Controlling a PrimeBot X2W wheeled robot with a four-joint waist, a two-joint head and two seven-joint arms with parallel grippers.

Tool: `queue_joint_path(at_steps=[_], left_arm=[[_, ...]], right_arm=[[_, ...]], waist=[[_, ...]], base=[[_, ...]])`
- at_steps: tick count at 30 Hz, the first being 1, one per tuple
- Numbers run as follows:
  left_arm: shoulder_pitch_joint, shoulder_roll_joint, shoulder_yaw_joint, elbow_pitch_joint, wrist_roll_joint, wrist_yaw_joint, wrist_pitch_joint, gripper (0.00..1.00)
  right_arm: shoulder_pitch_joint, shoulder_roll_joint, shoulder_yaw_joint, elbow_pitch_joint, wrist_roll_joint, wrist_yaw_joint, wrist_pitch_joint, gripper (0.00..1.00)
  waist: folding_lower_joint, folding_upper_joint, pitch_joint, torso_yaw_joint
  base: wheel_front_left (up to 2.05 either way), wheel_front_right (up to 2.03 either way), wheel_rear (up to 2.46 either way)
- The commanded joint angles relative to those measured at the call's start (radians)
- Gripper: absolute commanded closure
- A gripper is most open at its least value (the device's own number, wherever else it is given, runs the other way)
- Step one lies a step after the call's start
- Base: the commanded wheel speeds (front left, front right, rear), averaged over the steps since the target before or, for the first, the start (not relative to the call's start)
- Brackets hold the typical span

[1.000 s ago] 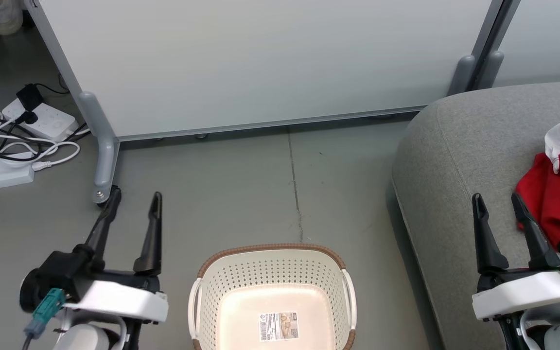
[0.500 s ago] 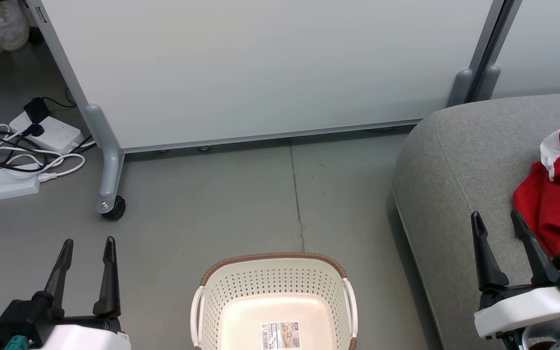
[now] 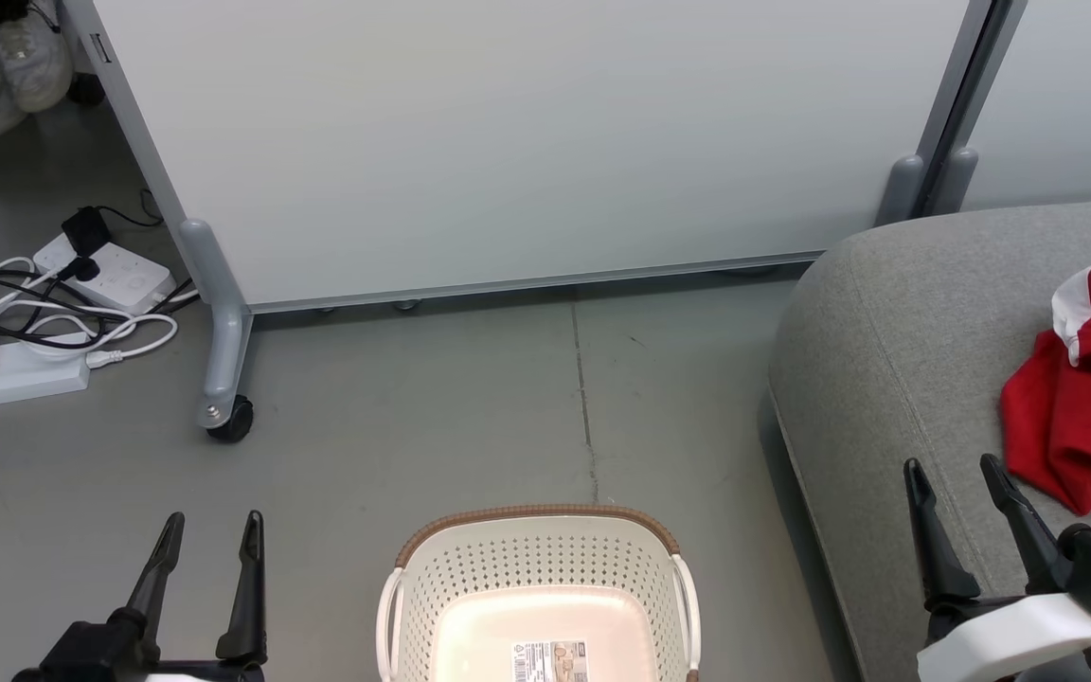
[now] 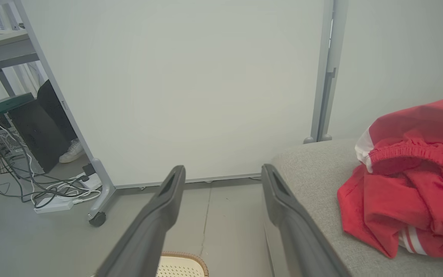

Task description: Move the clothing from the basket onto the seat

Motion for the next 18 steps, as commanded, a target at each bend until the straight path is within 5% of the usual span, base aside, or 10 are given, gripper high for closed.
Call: queue_joint_path(at_steps=[1, 18], left_arm=[[0.006, -0.001, 0.006, 0.004, 0.007, -0.006, -0.003, 0.0], [0.004, -0.022, 0.025, 0.025, 0.029, -0.012, -0.003, 0.0]], right_arm=[[0.011, -0.002, -0.003, -0.002, -0.014, 0.001, 0.012, 0.0], [0.016, -0.002, 0.015, 0.024, -0.033, 0.001, 0.031, 0.0]], waist=[[0.0, -0.0001, 0.0, 0.001], [0.0, -0.0001, 0.005, 0.009]], base=[[0.0, 0.0, 0.0], [0.0, 0.0, 0.0]])
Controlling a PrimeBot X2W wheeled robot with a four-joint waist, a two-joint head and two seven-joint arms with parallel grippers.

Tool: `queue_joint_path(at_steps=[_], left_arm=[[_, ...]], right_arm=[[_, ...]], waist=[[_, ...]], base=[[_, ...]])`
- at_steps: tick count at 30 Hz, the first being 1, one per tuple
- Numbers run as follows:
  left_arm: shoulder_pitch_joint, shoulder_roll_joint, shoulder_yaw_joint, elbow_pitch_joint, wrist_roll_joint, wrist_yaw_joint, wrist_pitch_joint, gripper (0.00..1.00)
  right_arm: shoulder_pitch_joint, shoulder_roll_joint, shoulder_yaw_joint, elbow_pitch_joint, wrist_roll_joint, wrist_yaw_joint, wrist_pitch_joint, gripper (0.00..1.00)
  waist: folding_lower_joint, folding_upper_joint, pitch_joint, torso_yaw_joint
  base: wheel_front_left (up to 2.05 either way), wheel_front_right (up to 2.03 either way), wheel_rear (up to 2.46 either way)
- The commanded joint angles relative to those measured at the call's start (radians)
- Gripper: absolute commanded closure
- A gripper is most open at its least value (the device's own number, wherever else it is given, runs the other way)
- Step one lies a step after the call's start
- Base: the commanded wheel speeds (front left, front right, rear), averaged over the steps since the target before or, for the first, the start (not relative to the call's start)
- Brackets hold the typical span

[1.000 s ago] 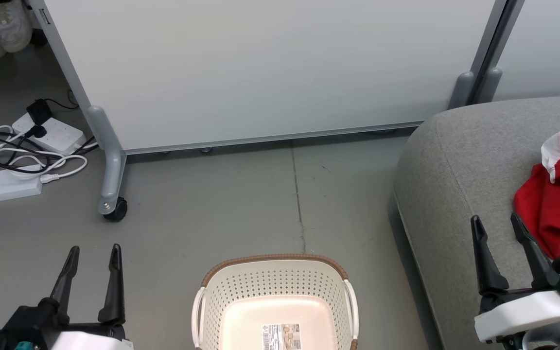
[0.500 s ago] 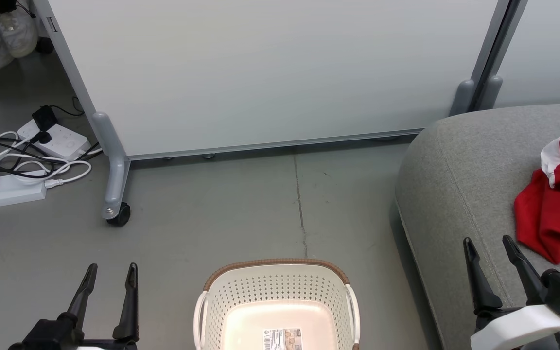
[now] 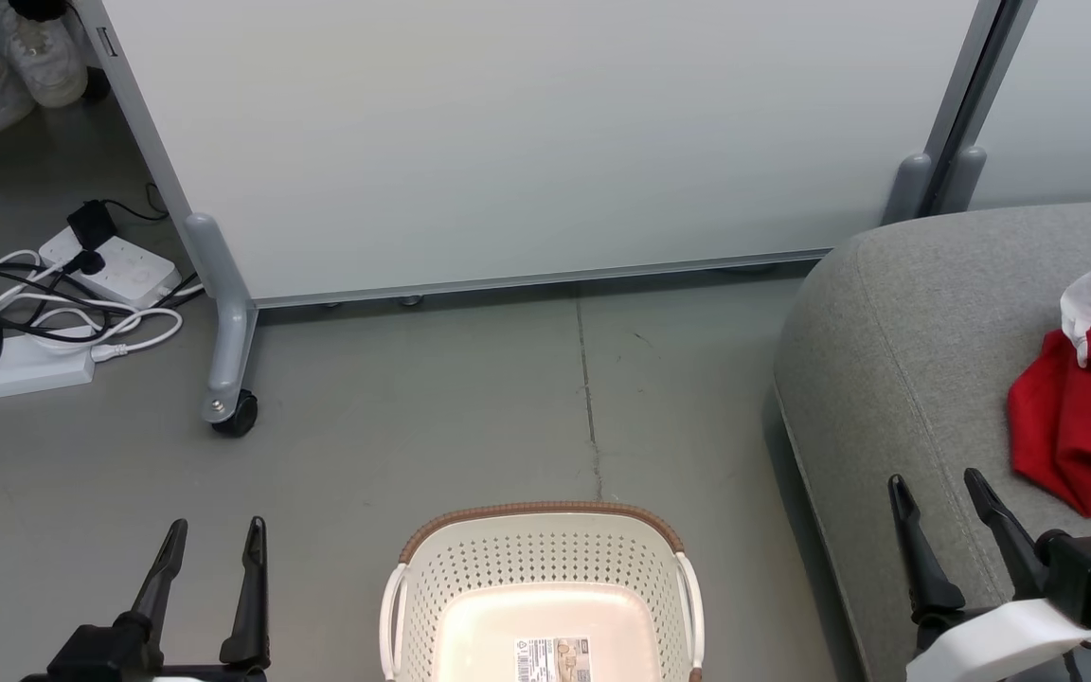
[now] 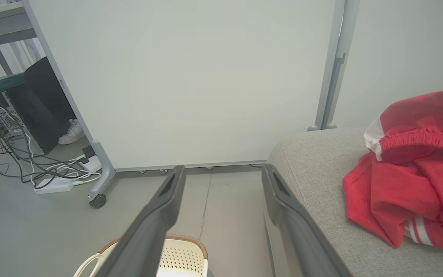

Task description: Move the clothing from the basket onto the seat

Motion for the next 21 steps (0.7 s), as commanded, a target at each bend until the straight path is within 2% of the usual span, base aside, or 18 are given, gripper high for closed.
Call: queue_joint_path(at_steps=[1, 18, 19, 21], left_arm=[[0.002, 0.0, 0.005, 0.003, 0.004, -0.005, -0.003, 0.0], [-0.014, -0.022, 0.017, 0.015, 0.012, -0.005, -0.003, 0.0], [-0.001, -0.026, 0.013, 0.014, 0.006, -0.001, 0.0, 1.0], [0.001, -0.033, 0.011, 0.031, 0.003, -0.001, 0.002, 1.0]], right_arm=[[0.008, -0.004, 0.001, 0.003, 0.0, 0.001, 0.002, 0.0], [0.003, -0.01, 0.004, 0.001, 0.014, 0.001, 0.007, 0.0], [0.0, -0.003, 0.006, 0.002, 0.007, 0.0, 0.003, 1.0], [0.003, 0.002, 0.007, 0.017, 0.01, 0.0, 0.002, 1.0]], waist=[[0.0, 0.0, 0.002, 0.0], [0.0, 0.0, 0.009, 0.01], [0.0, 0.0, 0.009, 0.01], [0.0, 0.0, 0.009, 0.01]], base=[[0.0, 0.0, 0.0], [0.0, 0.0, 0.0], [0.0, 0.0, 0.0], [0.0, 0.0, 0.0]])
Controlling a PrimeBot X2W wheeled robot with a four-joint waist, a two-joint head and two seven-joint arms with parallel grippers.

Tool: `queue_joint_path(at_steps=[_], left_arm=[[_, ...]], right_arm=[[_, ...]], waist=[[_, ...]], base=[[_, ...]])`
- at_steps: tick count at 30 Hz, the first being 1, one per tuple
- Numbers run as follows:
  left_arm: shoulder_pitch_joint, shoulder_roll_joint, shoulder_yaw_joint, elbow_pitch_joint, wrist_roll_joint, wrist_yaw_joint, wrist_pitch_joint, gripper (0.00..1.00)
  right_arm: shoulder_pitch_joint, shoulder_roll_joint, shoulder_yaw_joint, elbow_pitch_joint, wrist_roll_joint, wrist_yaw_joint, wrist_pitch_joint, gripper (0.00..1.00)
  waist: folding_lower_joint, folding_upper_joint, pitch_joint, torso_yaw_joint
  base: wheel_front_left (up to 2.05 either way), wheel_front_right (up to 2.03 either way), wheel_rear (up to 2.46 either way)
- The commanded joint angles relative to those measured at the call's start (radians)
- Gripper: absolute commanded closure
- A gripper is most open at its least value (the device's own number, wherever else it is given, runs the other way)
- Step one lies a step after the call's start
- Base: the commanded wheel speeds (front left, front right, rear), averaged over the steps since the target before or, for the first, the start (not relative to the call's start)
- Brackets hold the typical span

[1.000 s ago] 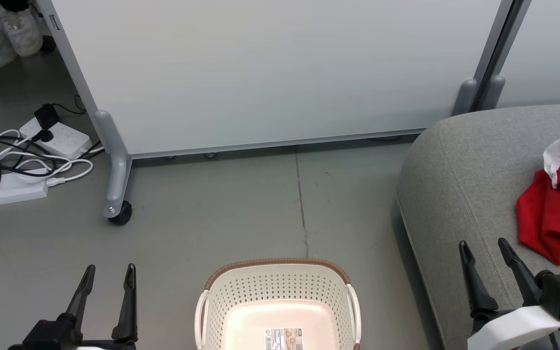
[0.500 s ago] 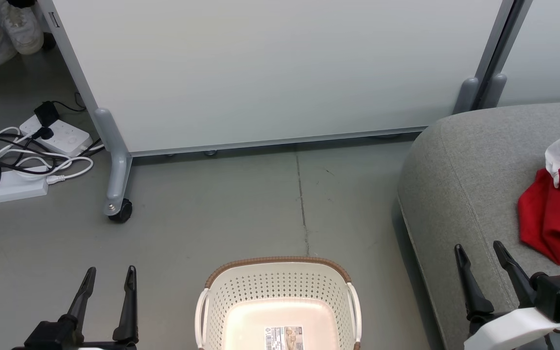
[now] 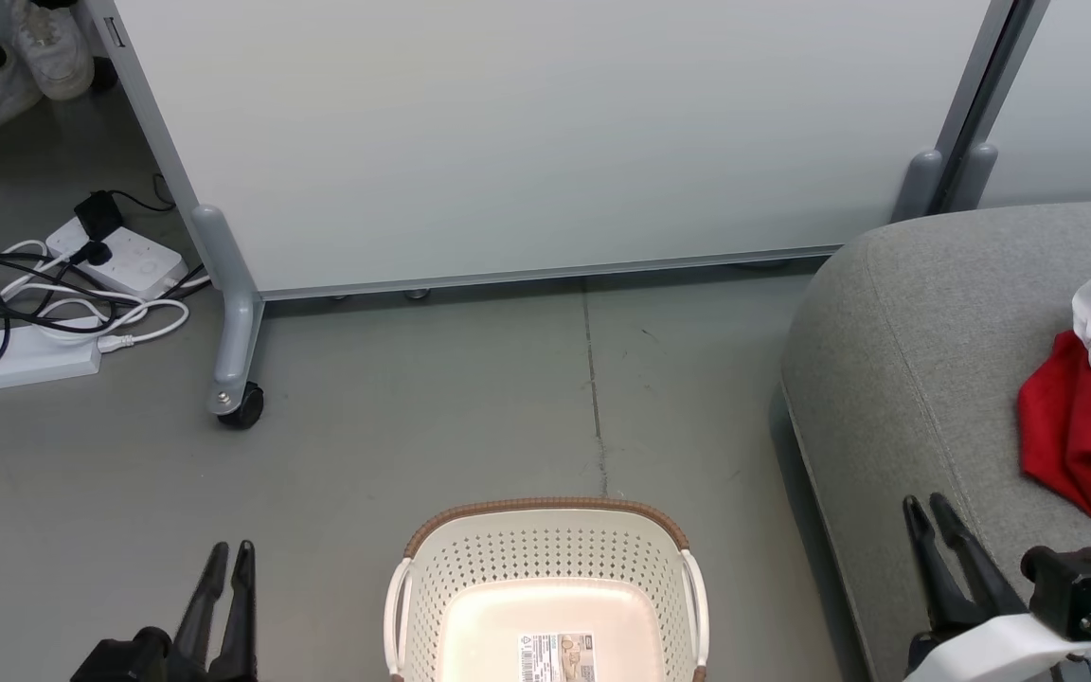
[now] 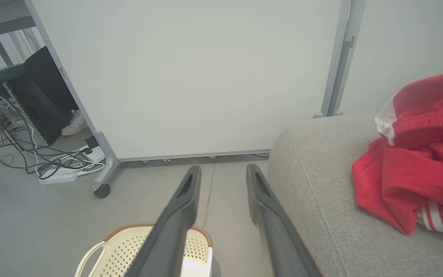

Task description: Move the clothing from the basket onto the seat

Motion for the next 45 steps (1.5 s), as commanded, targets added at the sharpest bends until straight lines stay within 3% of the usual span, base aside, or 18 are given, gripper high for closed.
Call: queue_joint_path(at_steps=[1, 22, 45], left_arm=[[-0.001, -0.002, 0.002, 0.004, -0.004, -0.001, 0.003, 1.0], [-0.119, -0.025, 0.061, 0.082, -0.358, -0.039, 0.126, 1.0], [-0.214, -0.042, 0.107, 0.138, -0.643, -0.071, 0.223, 1.0]], right_arm=[[0.0, 0.001, 0.0, 0.004, 0.004, 0.0, 0.0, 1.0], [-0.083, 0.003, -0.031, 0.103, 0.388, 0.0, 0.008, 1.0], [-0.153, 0.003, -0.056, 0.179, 0.697, 0.0, 0.015, 1.0]], waist=[[0.0, 0.0, 0.0, 0.0], [0.0, 0.0, 0.005, 0.002], [0.0, 0.0, 0.01, 0.003]], base=[[0.0, 0.0, 0.0], [0.0, 0.0, 0.0], [0.0, 0.0, 0.0]])
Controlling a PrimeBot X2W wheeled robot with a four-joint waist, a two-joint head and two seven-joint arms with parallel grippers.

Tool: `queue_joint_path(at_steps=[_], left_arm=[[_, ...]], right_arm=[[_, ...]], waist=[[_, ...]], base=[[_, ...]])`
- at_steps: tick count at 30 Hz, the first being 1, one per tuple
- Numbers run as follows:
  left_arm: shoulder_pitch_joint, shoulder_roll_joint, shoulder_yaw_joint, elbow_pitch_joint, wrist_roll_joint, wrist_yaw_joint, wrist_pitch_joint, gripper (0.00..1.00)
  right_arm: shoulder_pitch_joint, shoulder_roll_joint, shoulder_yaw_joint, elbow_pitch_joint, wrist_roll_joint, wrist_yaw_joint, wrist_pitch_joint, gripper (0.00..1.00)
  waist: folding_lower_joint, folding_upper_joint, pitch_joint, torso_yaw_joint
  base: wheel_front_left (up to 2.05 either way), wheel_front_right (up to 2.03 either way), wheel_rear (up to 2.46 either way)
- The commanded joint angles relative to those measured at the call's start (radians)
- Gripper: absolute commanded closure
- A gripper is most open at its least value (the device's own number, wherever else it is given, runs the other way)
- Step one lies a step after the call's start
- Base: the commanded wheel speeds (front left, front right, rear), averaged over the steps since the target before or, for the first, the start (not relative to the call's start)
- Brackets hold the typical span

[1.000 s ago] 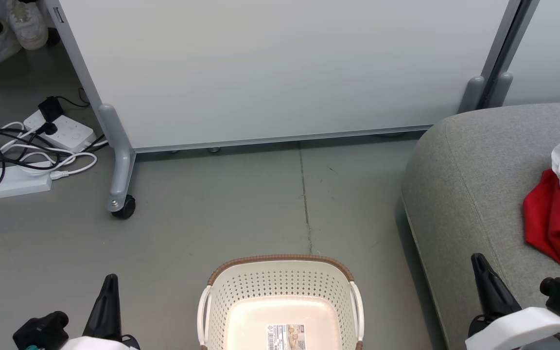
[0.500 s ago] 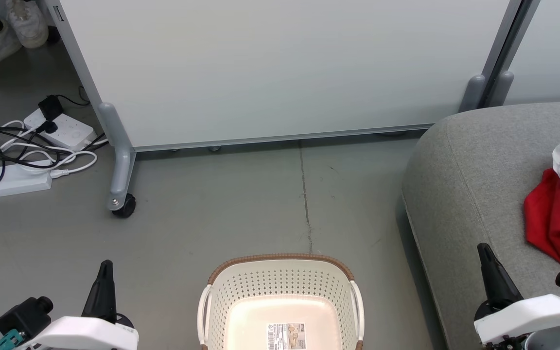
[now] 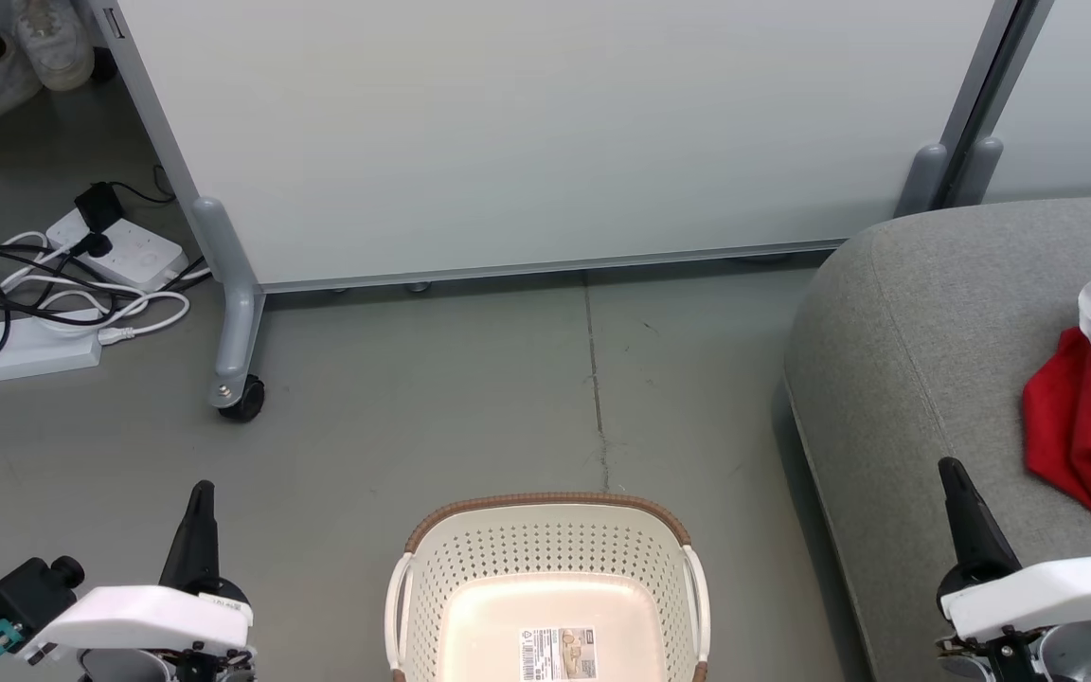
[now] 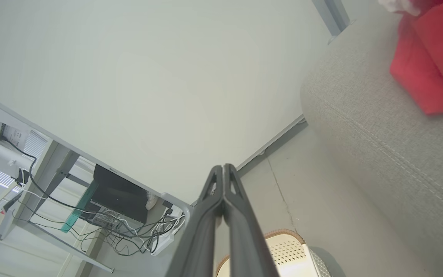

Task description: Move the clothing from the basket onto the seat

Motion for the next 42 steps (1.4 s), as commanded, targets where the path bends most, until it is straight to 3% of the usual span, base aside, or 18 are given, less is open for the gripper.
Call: queue_joint_path(at_steps=[1, 42], left_arm=[[-0.038, 0.006, 0.01, -0.004, -0.033, -0.01, 0.008, 1.0], [-0.165, -0.017, 0.074, 0.073, -0.411, -0.052, 0.139, 1.0]], right_arm=[[-0.031, -0.006, -0.007, -0.002, 0.036, 0.0, 0.004, 1.0], [-0.123, -0.005, -0.04, 0.1, 0.447, 0.001, 0.012, 1.0]], waist=[[0.0, 0.0, 0.0, 0.0], [0.0, 0.0, 0.009, 0.003]], base=[[0.0, 0.0, 0.0], [0.0, 0.0, 0.0]])
